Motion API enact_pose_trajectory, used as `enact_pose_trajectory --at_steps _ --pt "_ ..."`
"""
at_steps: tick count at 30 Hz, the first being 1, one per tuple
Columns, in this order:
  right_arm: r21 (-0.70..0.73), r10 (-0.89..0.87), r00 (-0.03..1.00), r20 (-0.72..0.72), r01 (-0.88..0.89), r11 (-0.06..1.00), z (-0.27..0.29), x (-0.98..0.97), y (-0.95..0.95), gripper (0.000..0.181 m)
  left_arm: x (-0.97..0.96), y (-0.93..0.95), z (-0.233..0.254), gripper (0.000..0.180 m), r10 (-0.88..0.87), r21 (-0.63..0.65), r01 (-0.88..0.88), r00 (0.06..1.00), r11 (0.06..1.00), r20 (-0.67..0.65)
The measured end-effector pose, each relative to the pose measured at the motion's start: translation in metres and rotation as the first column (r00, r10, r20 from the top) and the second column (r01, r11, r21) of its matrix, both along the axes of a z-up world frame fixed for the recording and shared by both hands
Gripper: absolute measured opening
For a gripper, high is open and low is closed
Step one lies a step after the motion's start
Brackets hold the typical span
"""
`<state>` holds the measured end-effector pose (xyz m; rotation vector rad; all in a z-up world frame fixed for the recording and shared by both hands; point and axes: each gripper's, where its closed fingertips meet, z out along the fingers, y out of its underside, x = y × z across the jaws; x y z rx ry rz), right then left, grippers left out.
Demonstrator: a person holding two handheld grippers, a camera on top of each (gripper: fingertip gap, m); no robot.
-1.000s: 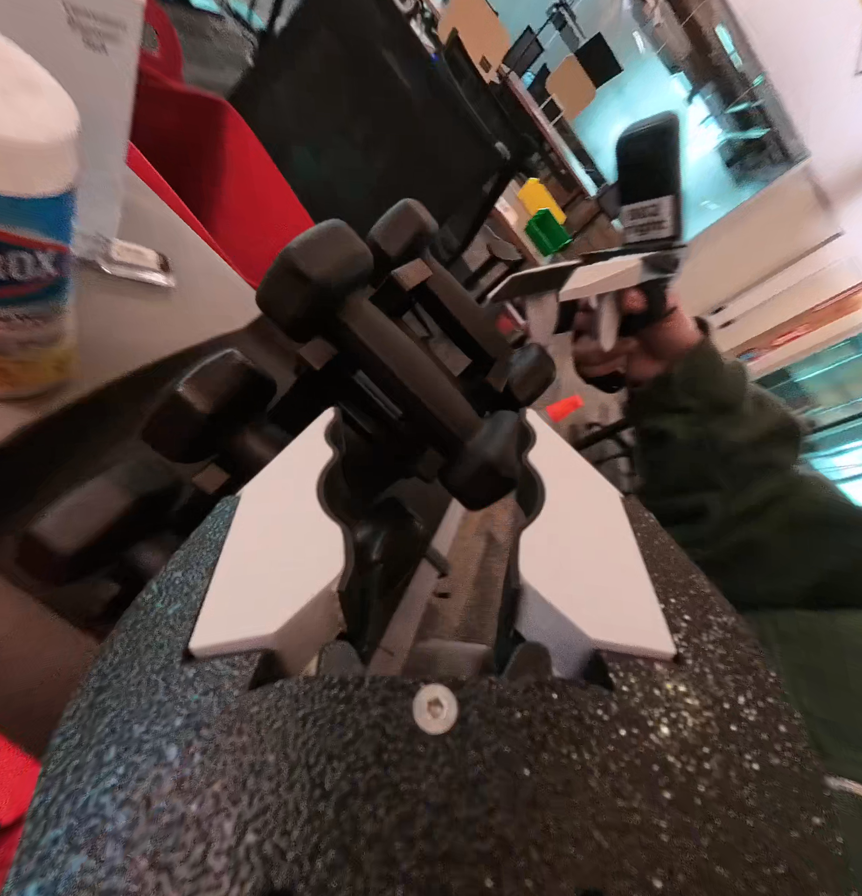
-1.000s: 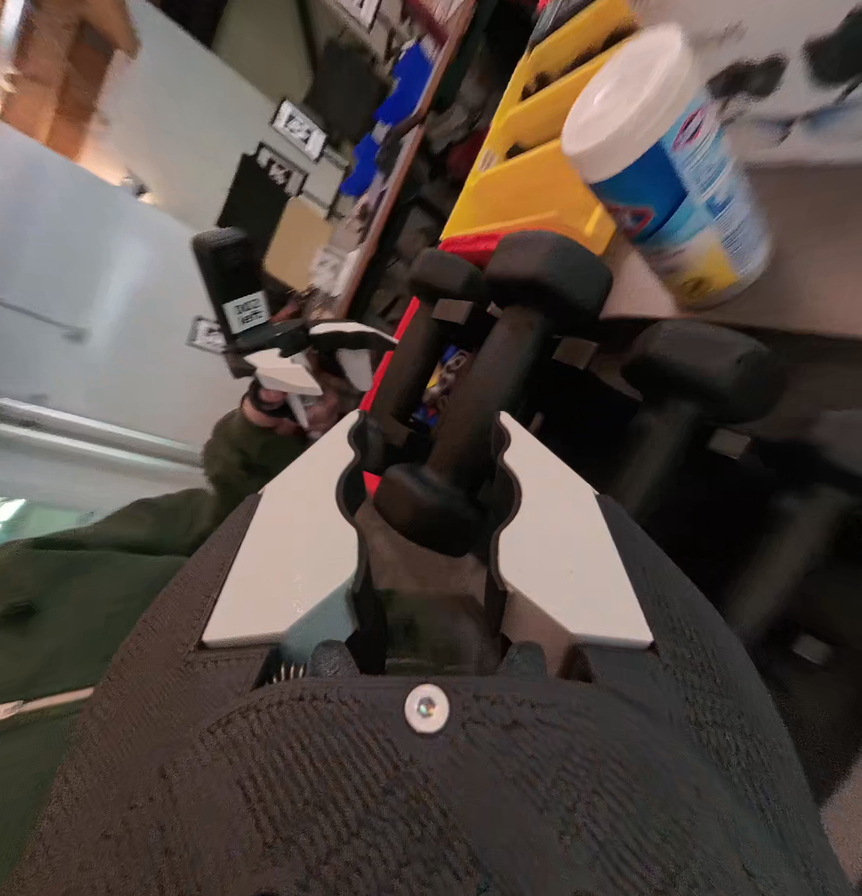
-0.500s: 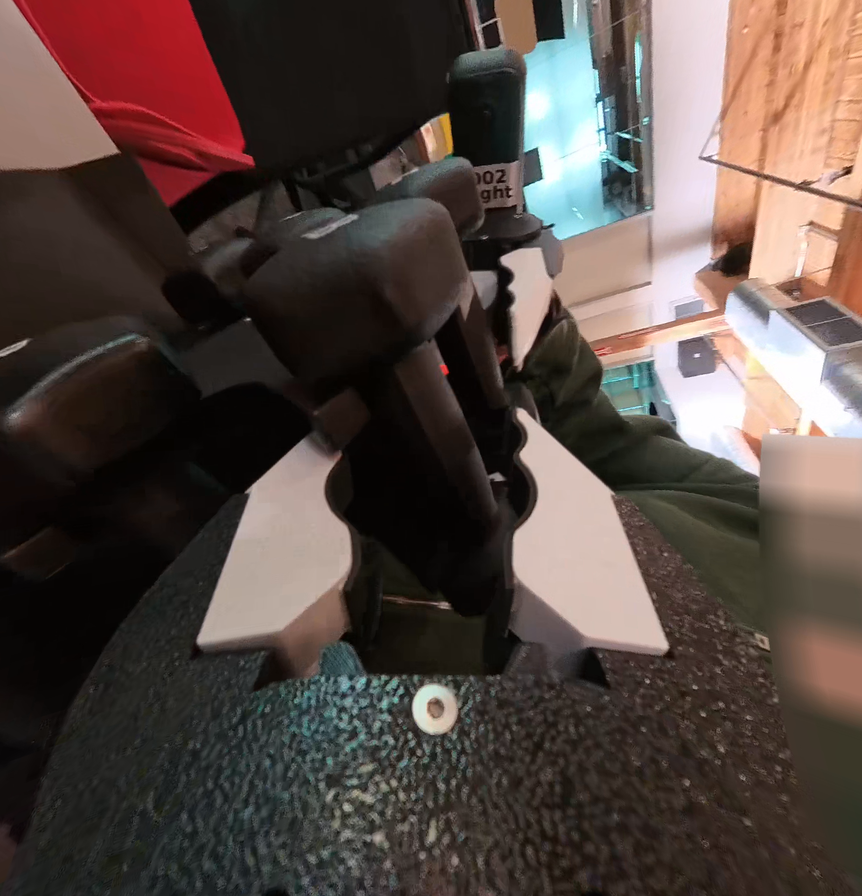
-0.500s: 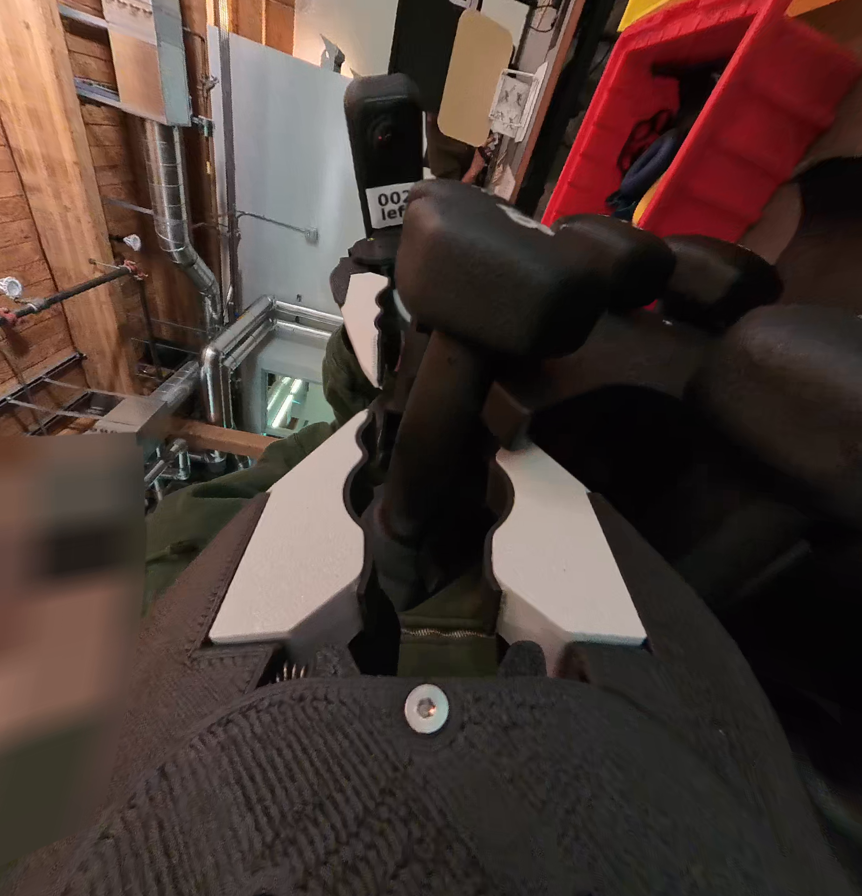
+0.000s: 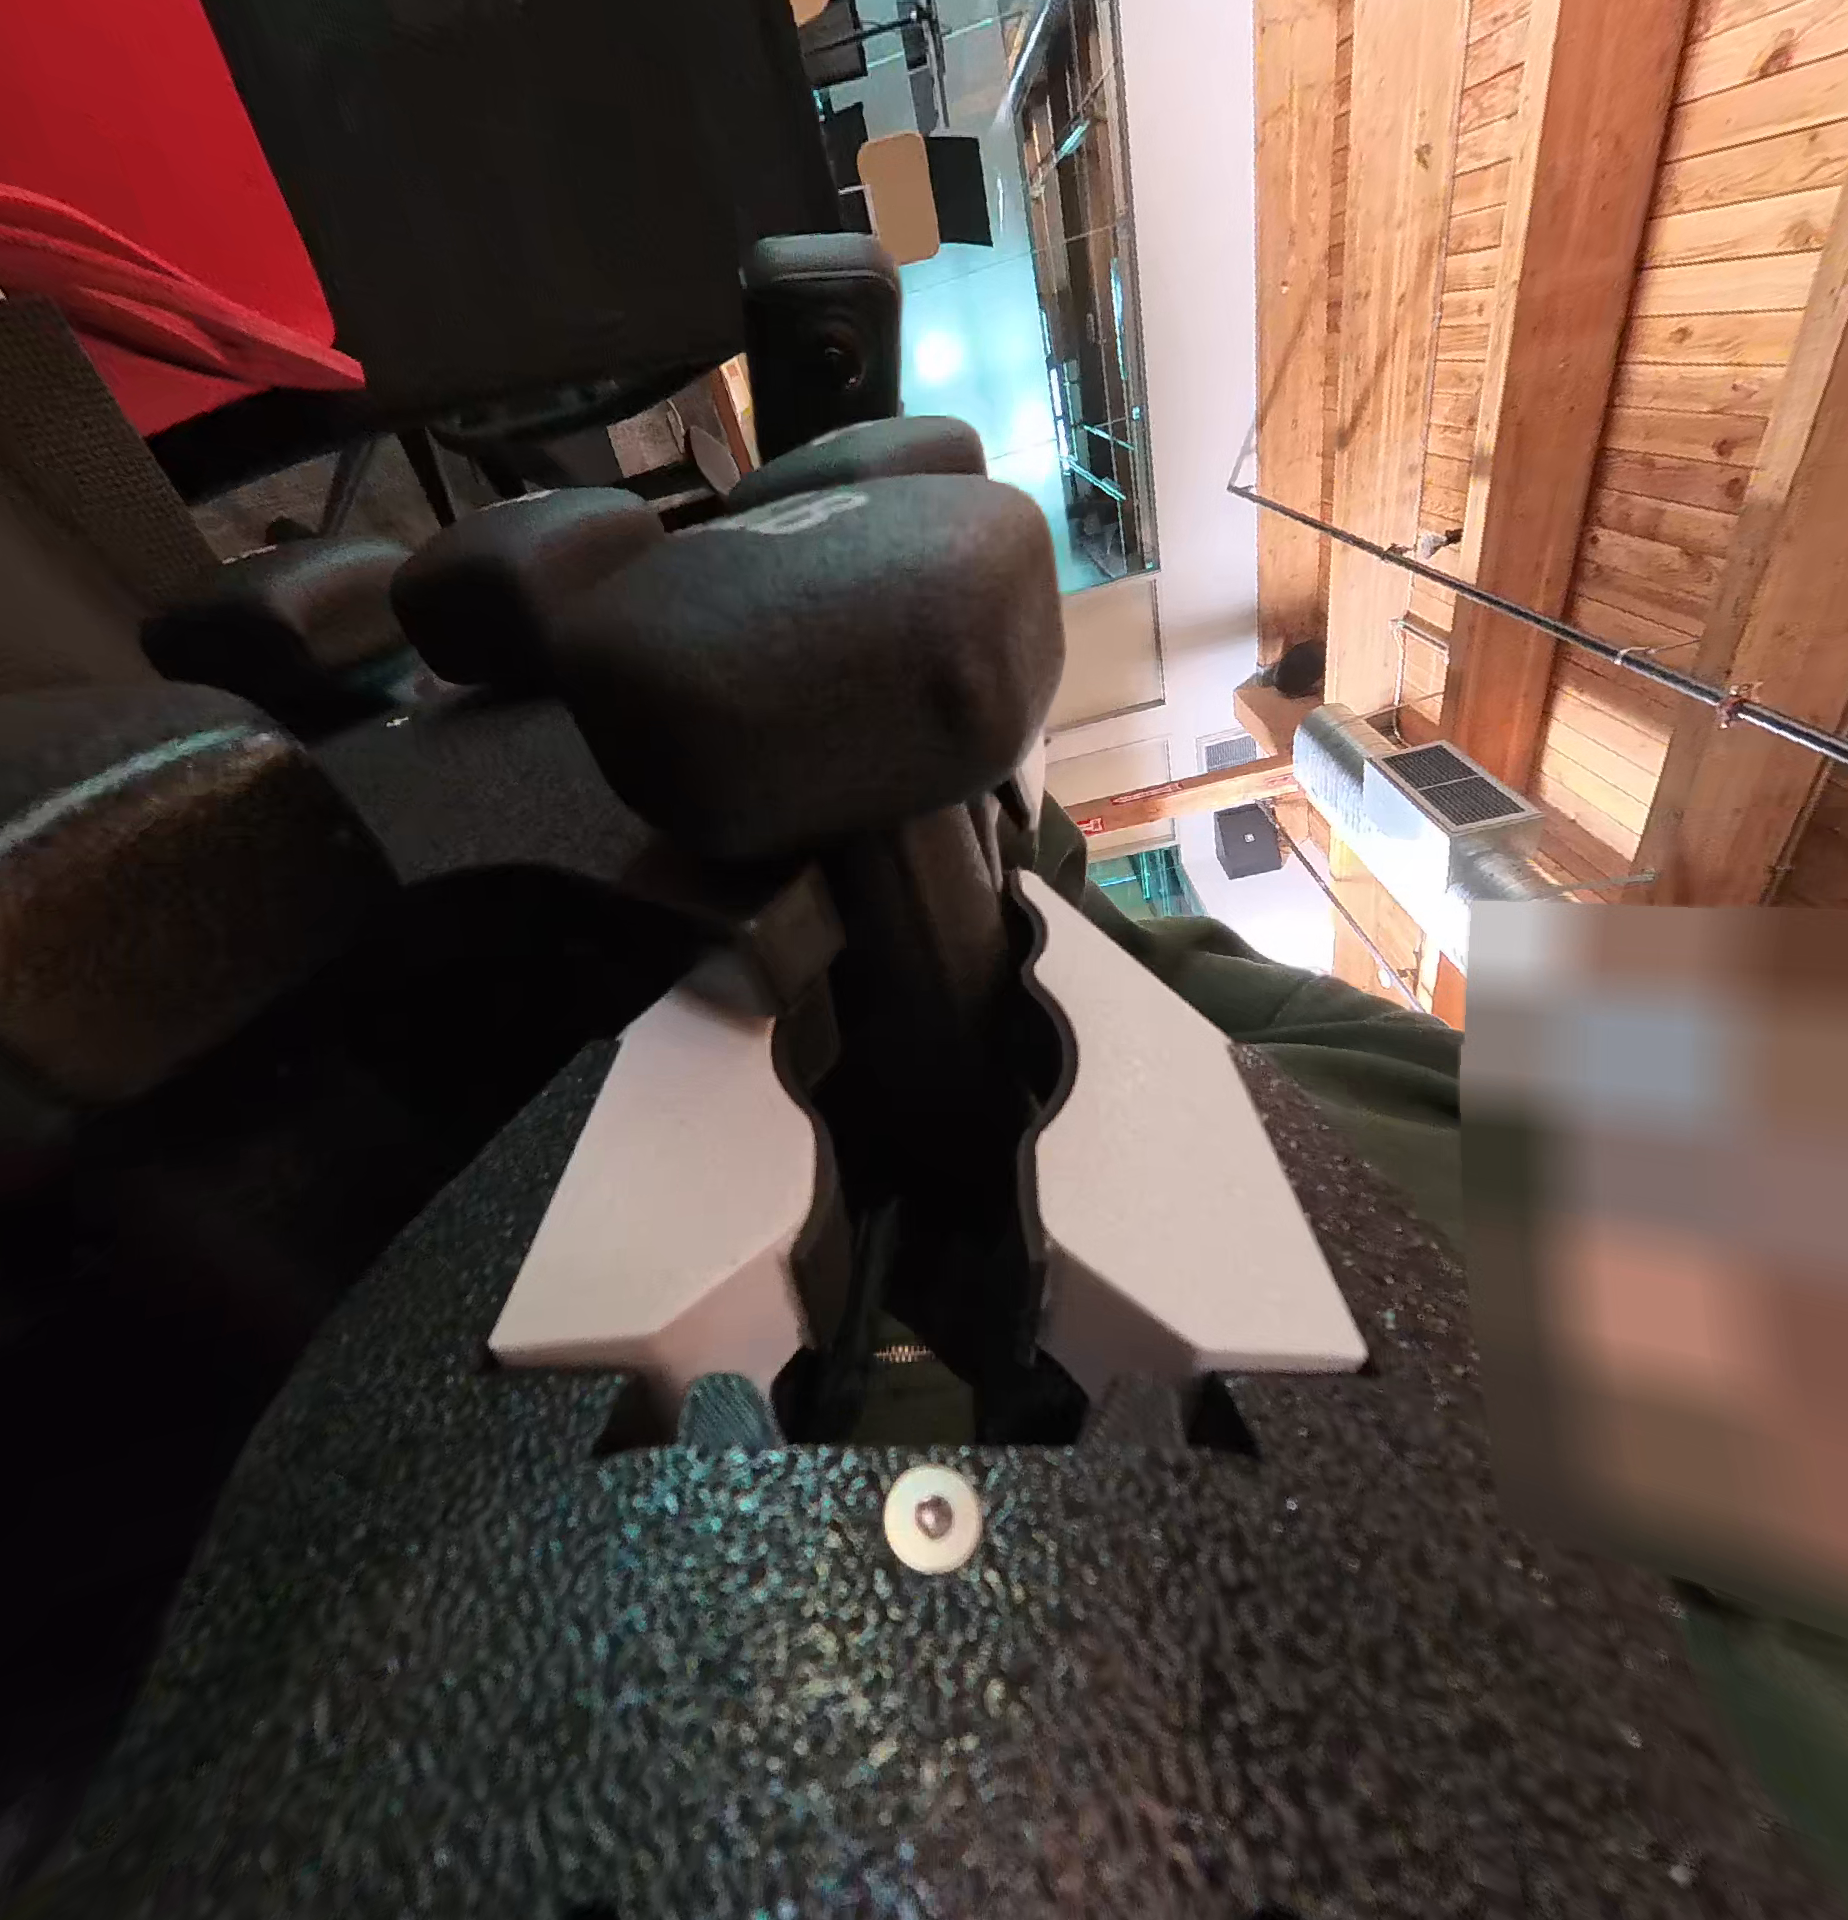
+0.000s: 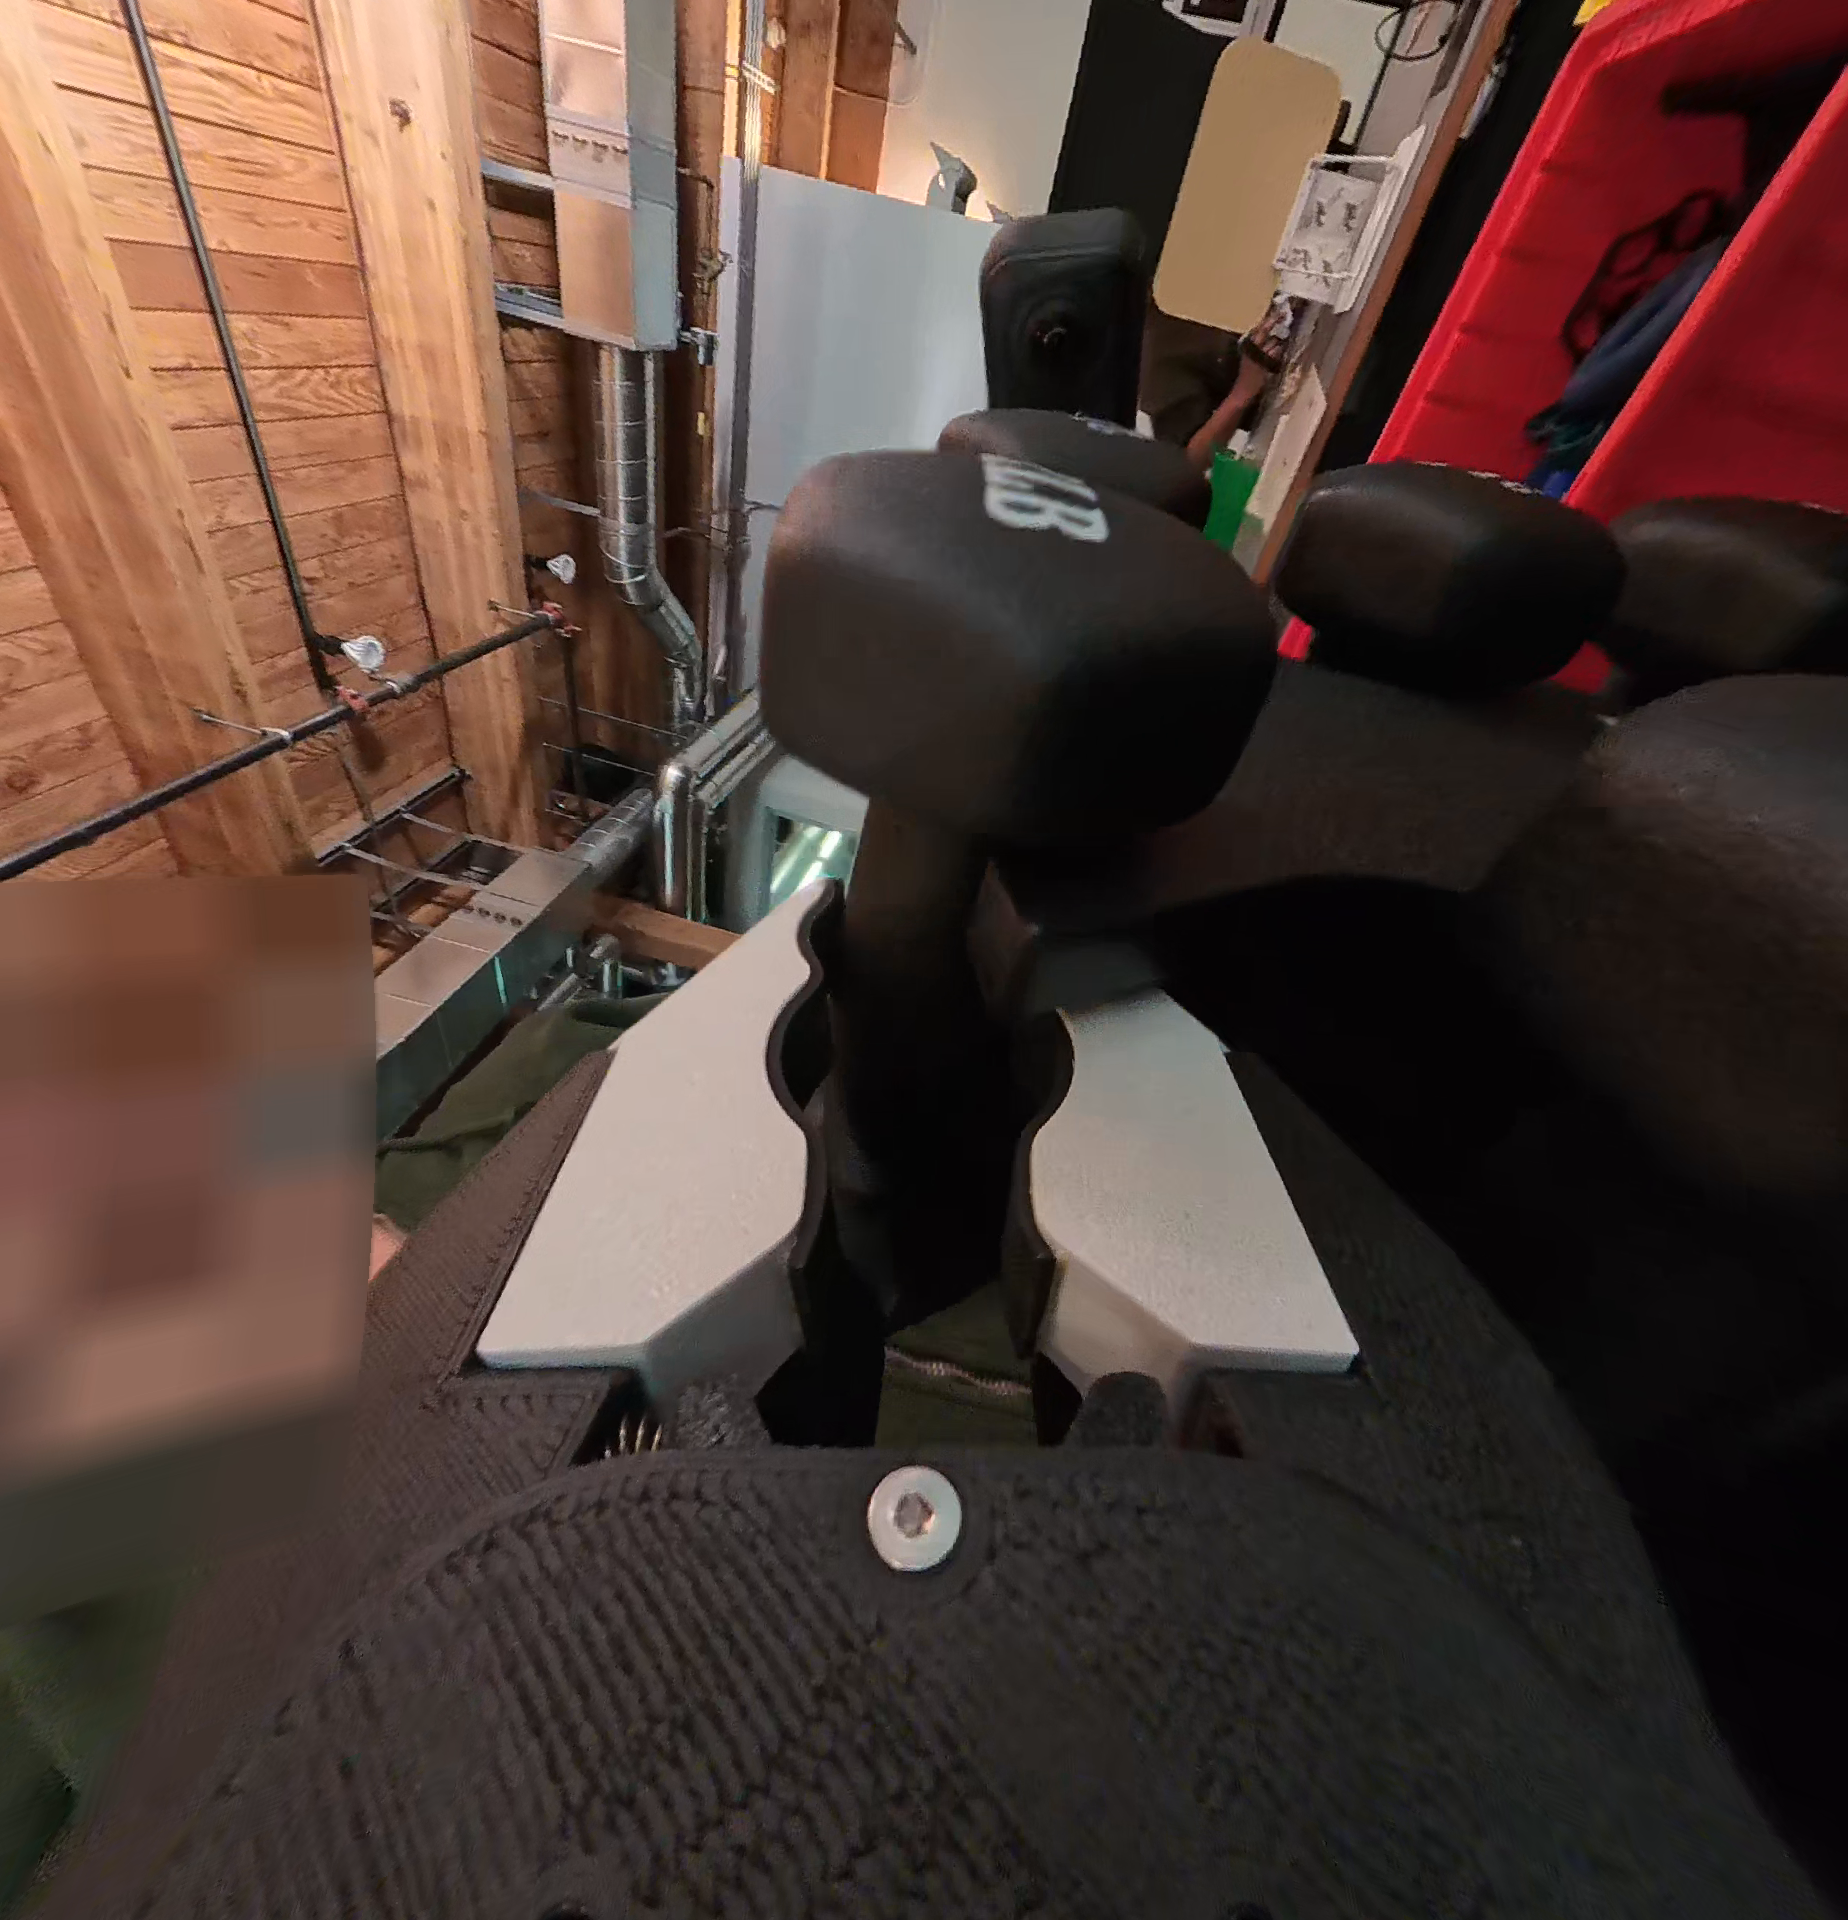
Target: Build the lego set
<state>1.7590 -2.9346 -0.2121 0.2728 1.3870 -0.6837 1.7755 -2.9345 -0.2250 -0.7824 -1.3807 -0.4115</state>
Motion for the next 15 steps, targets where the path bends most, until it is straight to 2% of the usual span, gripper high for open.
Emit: enact_pose_trajectory --at_steps 6,15 --pt "-0.056 0.022 0.995 -0.101 -0.028 0.998 0.007 -0.003 0.008 0.028 0.004 -0.002 0.005 0.027 -0.014 -0.027 0.014 1.0 1.0 -0.016" --pt "-0.12 -0.047 0.996 -0.075 0.037 0.992 0.014 -0.005 0.013 0.028 0.006 -0.005 0.008 0.026 0.027 -0.025 -0.028 0.999 0.999 -0.038"
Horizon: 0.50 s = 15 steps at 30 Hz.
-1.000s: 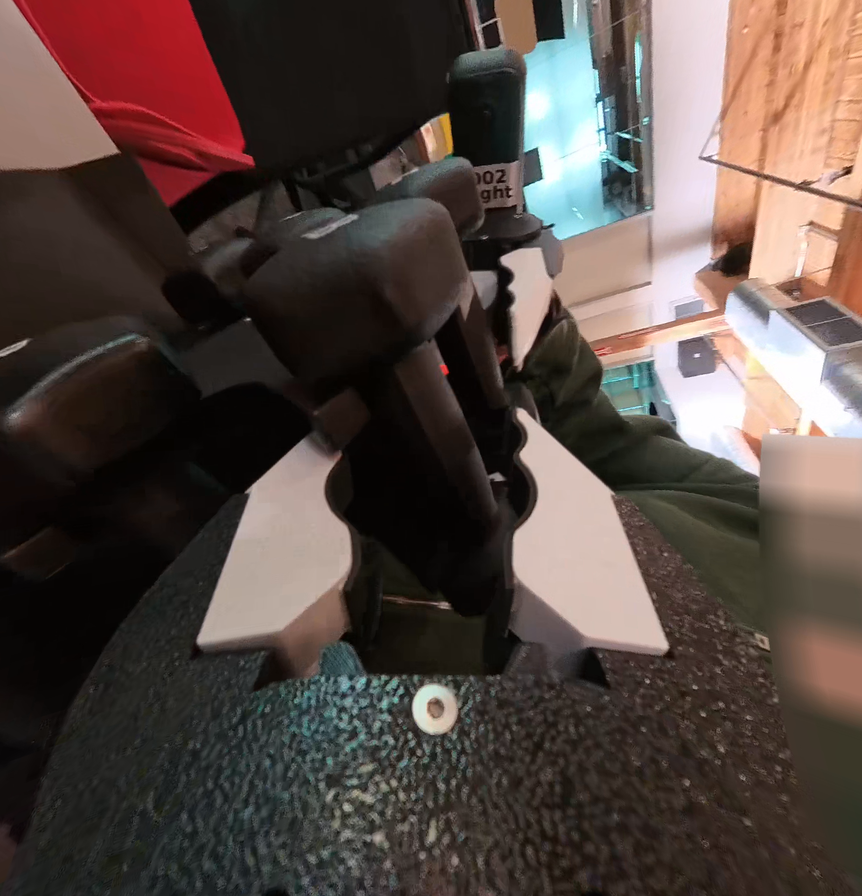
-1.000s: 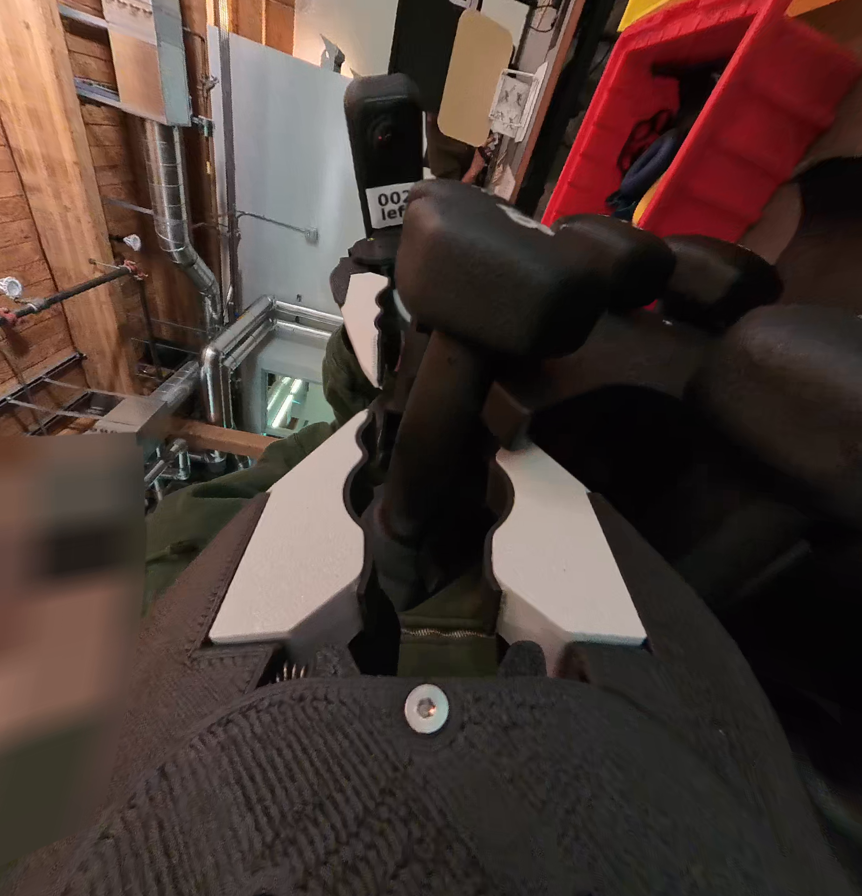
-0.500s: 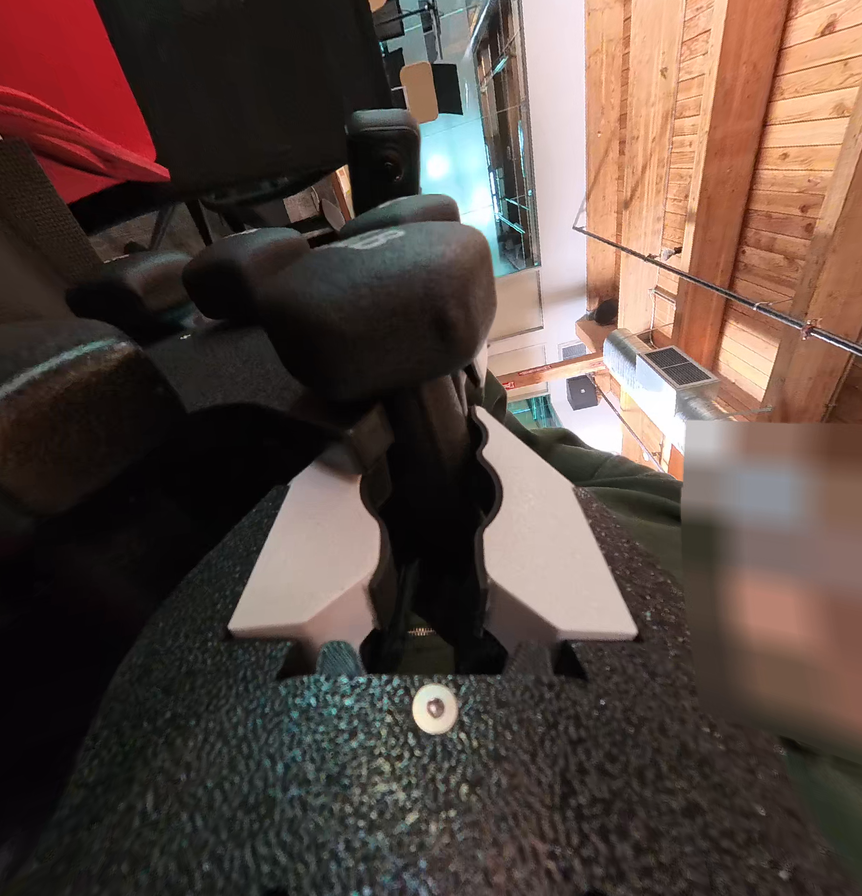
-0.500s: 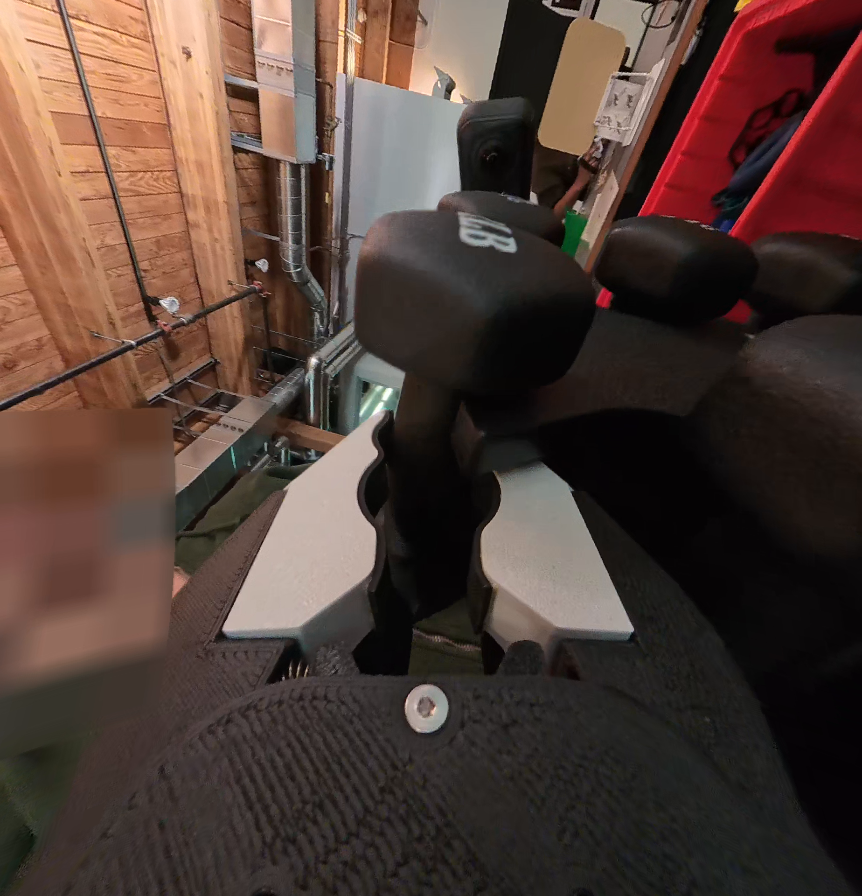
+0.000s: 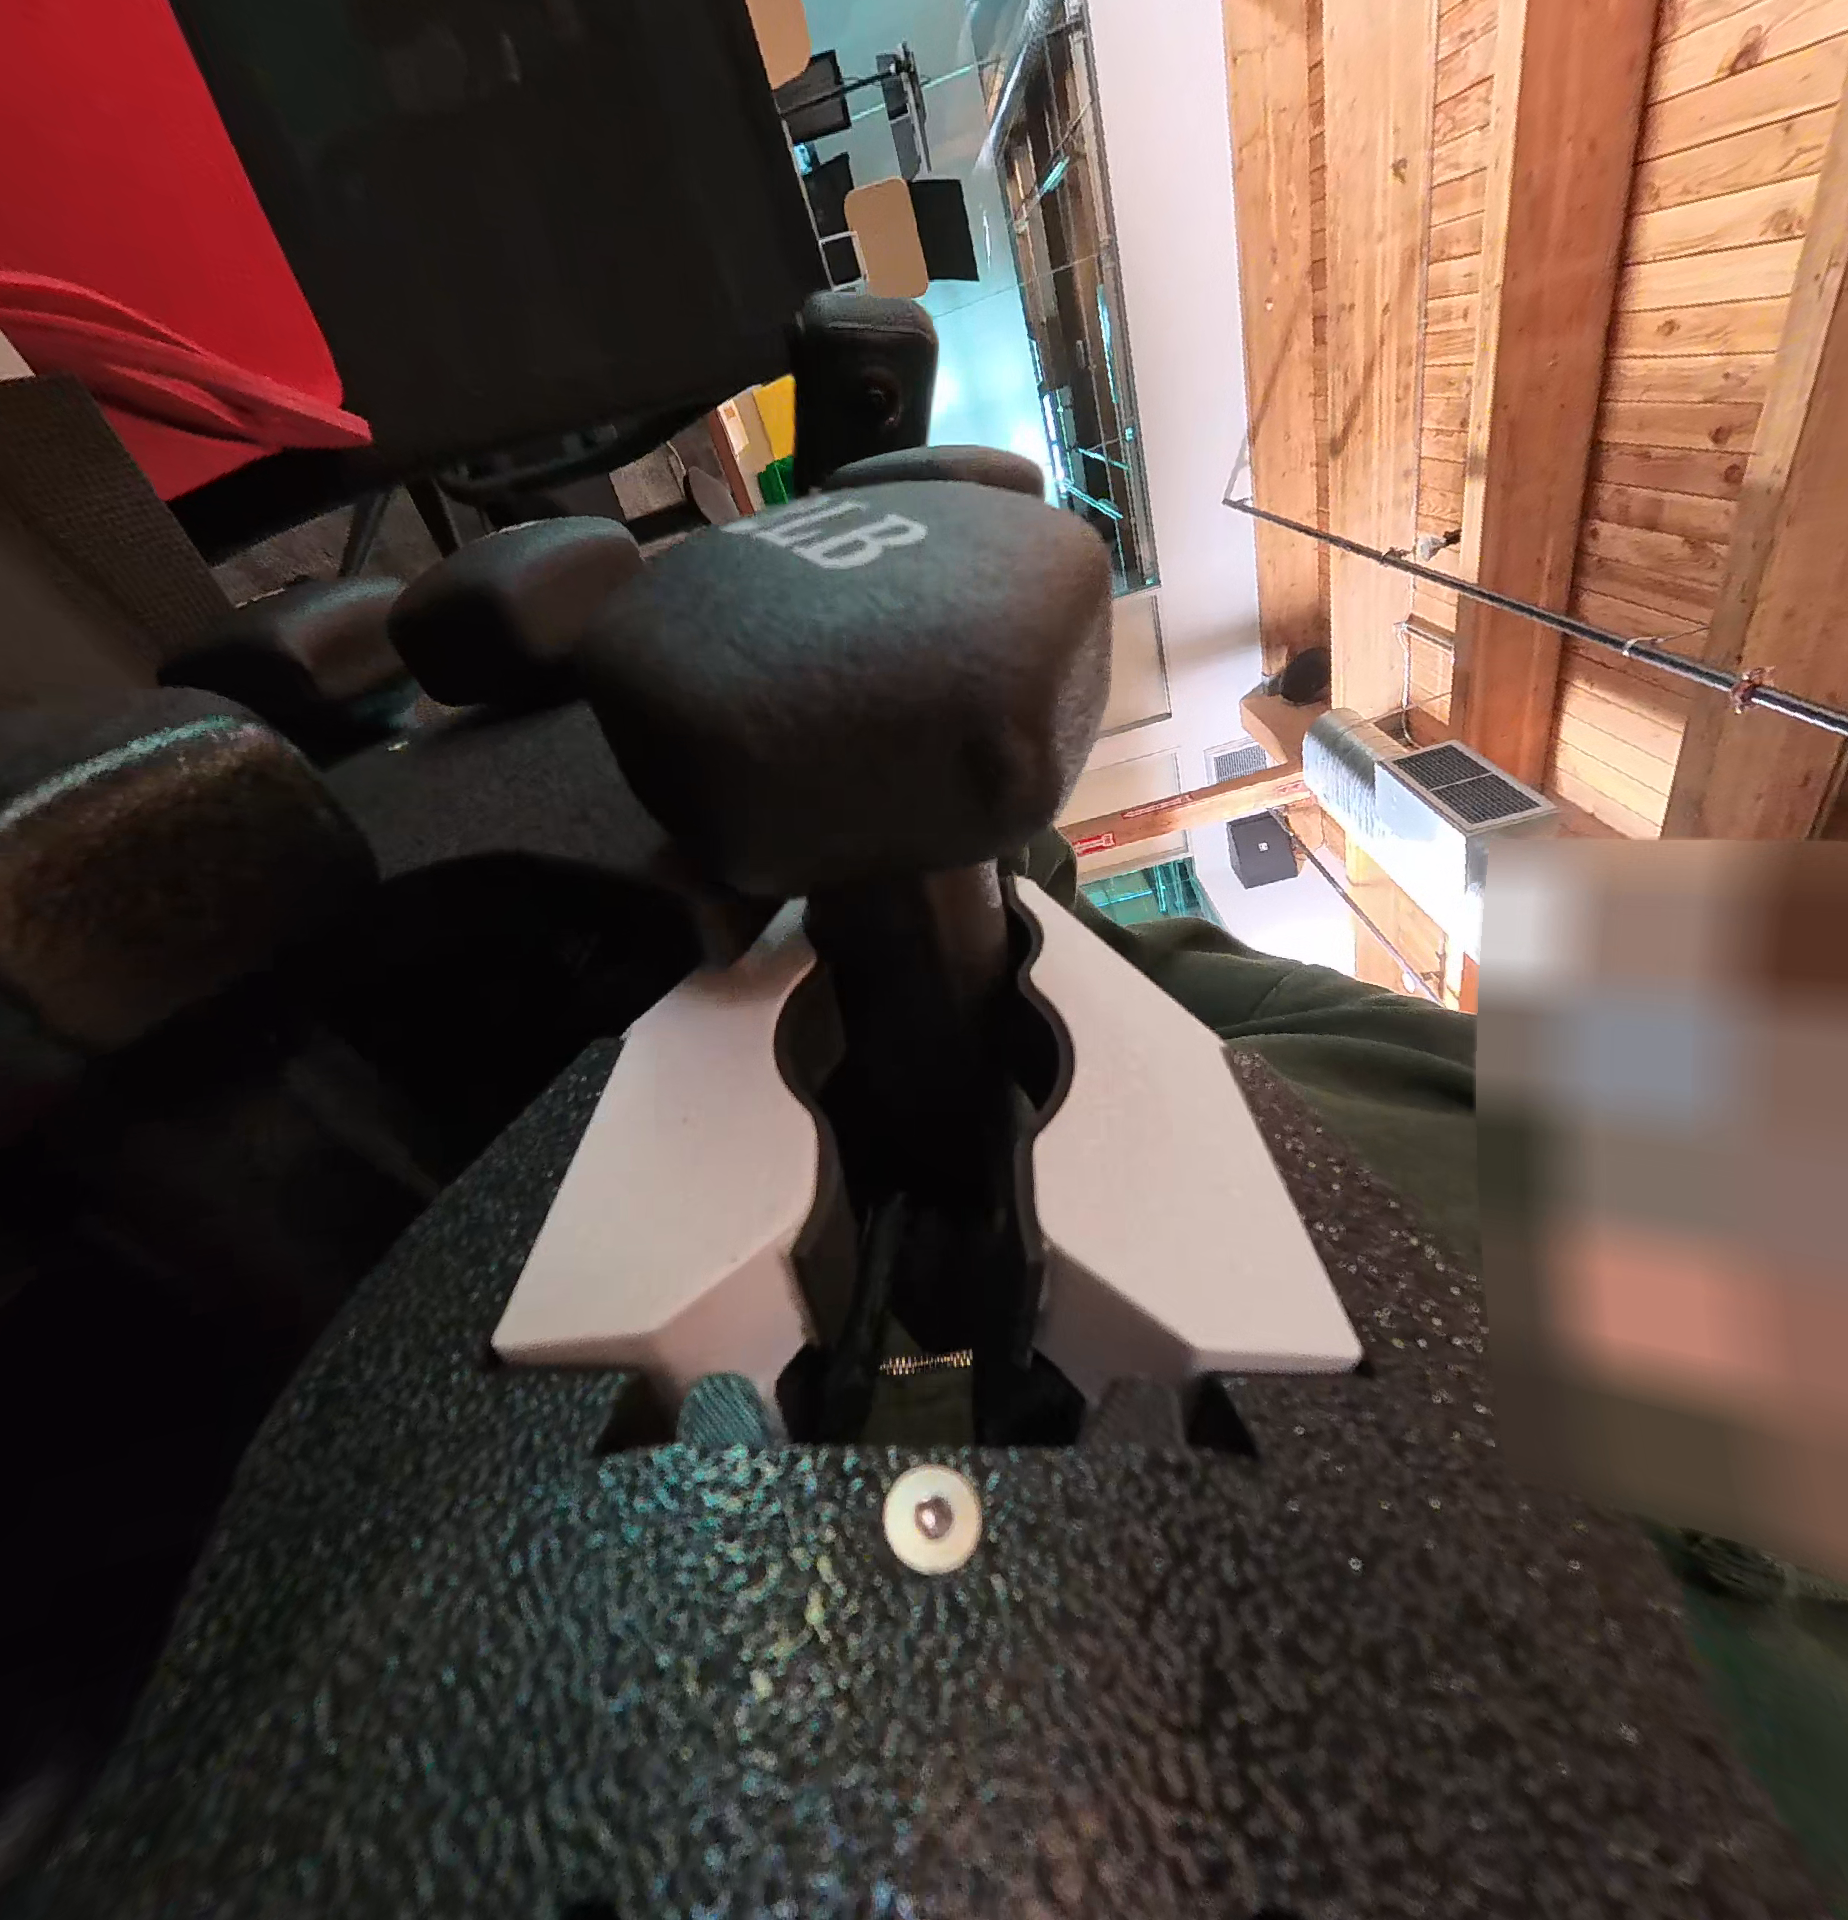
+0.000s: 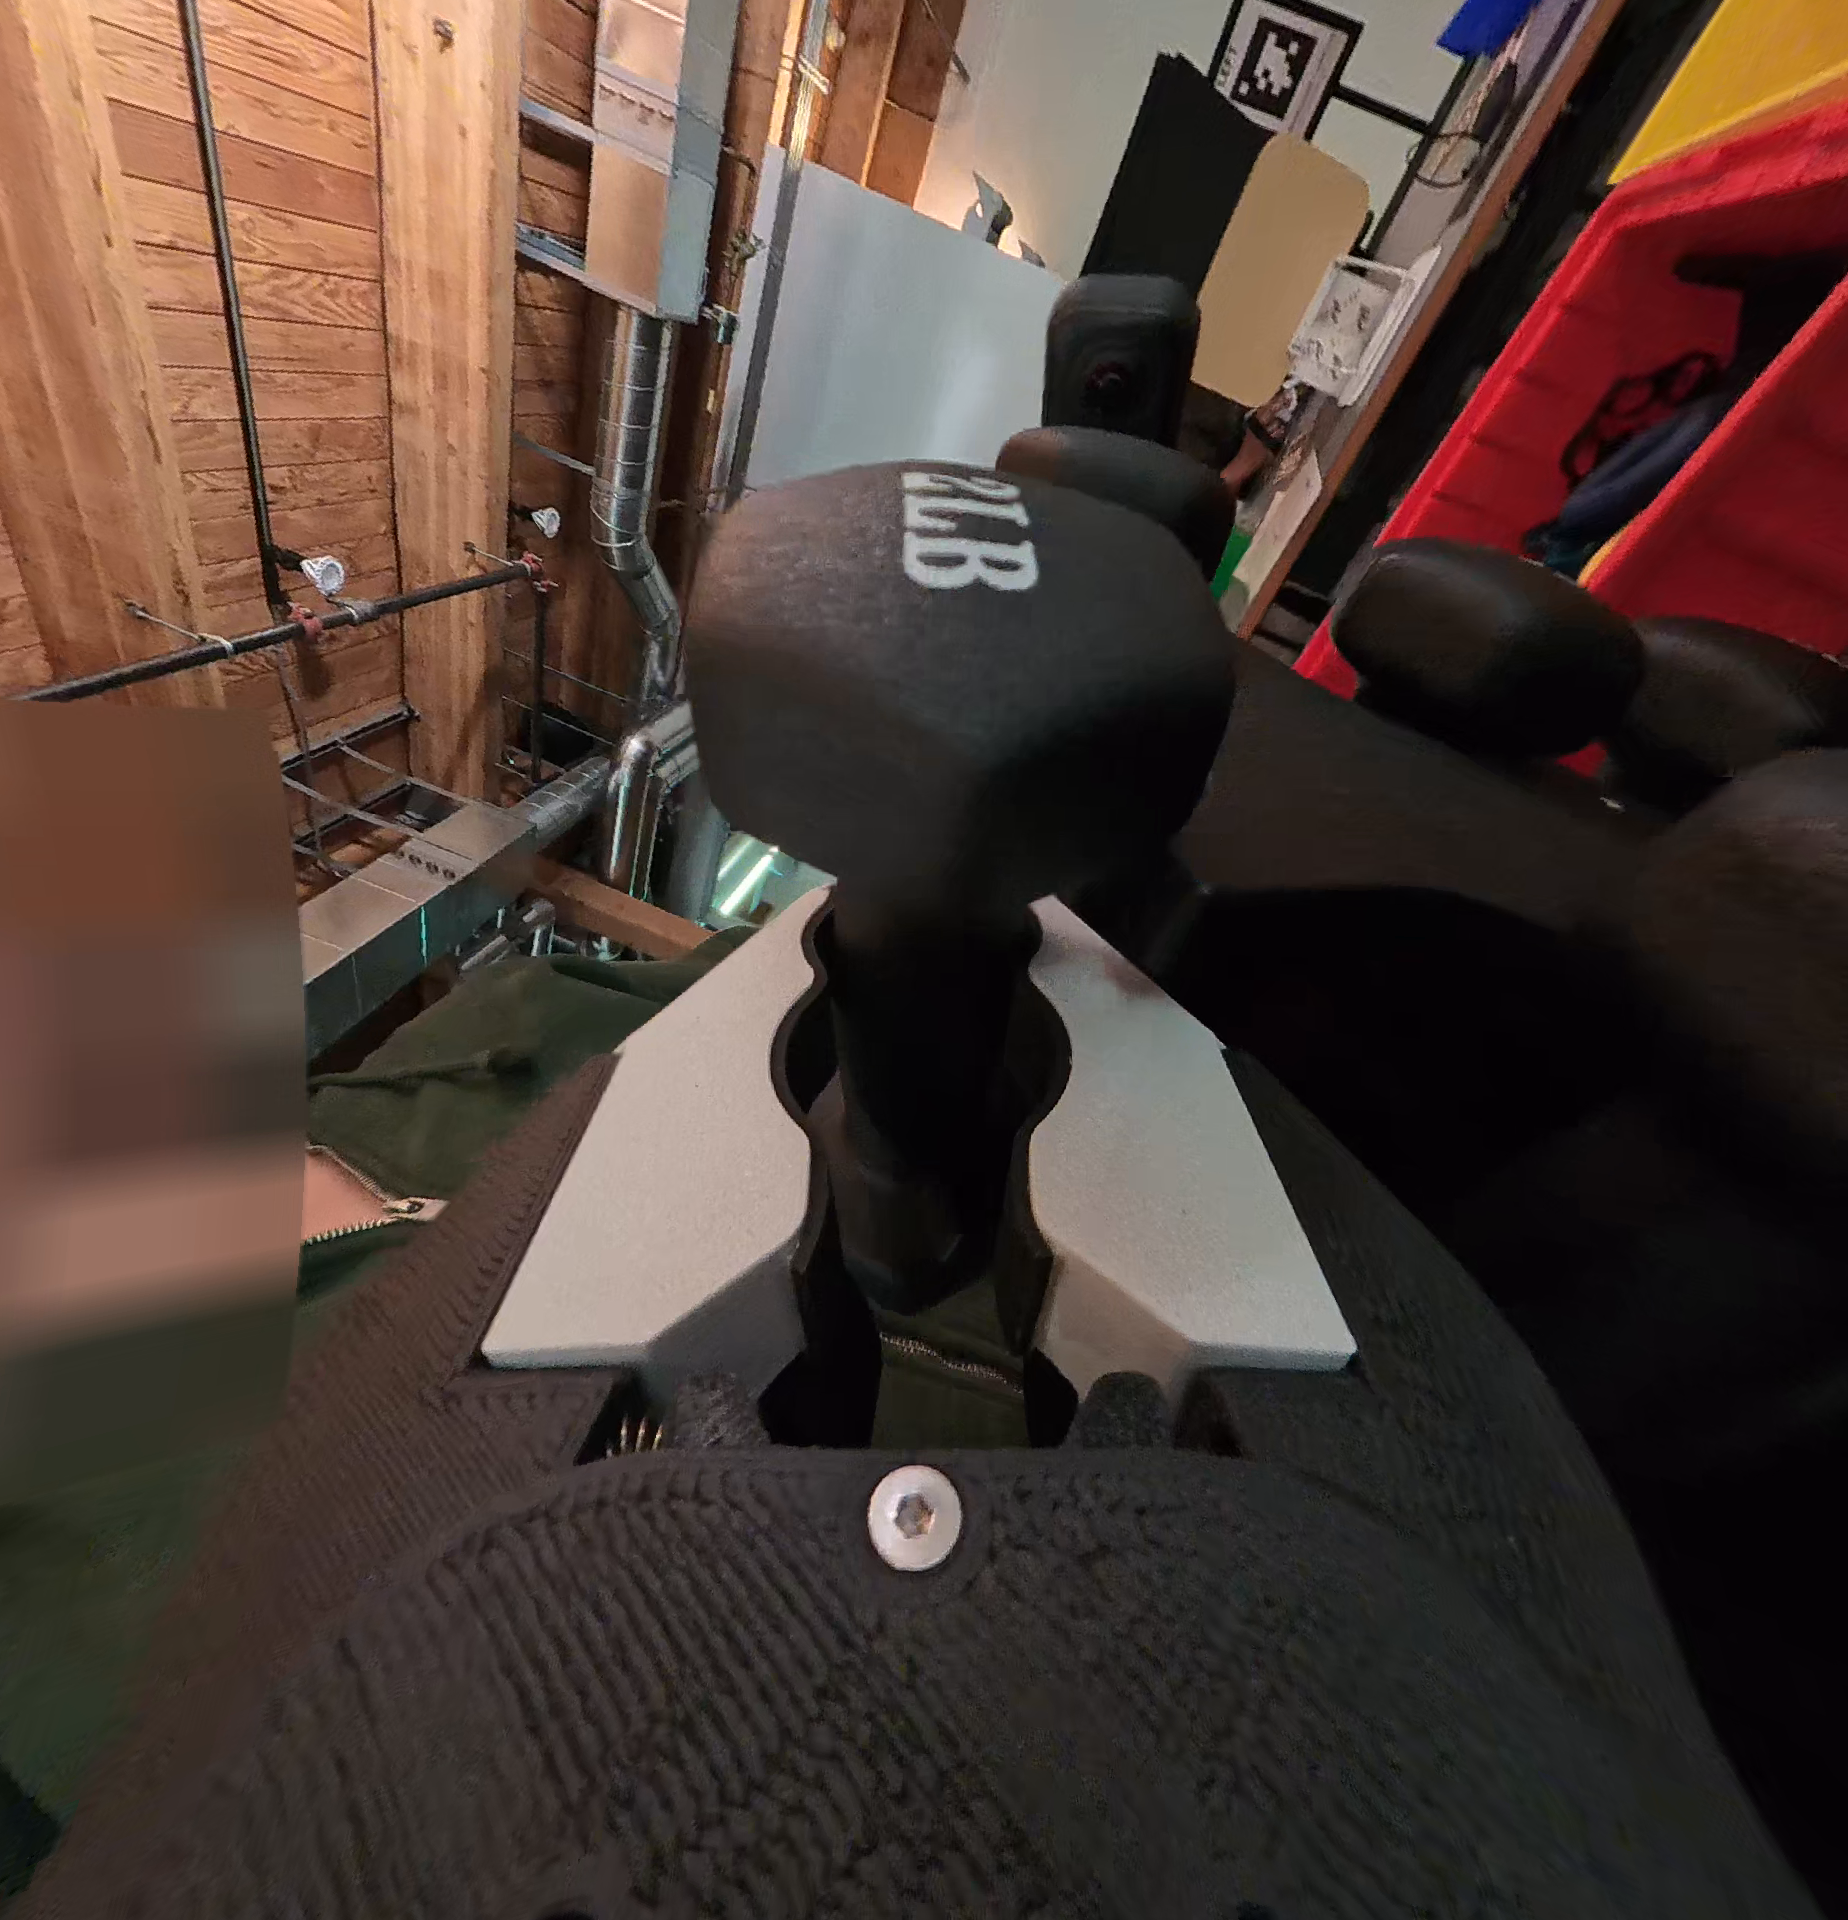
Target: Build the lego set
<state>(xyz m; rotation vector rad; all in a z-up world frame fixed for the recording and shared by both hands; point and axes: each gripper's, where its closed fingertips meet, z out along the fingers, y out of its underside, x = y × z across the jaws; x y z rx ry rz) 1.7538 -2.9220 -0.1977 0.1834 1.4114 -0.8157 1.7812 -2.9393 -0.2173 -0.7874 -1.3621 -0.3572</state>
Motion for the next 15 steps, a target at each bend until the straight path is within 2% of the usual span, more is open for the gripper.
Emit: enact_pose_trajectory --at_steps 8,11,15 --pt "-0.036 -0.05 0.999 0.005 0.05 0.998 0.009 -0.008 0.008 0.028 0.003 -0.001 0.002 0.026 0.006 -0.038 -0.007 1.0 0.999 -0.012" --pt "-0.063 -0.094 0.993 -0.067 0.09 0.994 0.019 -0.016 0.009 0.028 0.003 -0.001 0.001 0.026 0.008 -0.123 -0.006 1.0 0.992 0.016" --pt "-0.088 -0.119 0.991 -0.059 0.113 0.99 0.033 -0.019 0.01 0.028 0.0 0.005 -0.002 0.027 -0.023 -0.21 0.036 0.998 0.977 0.063"
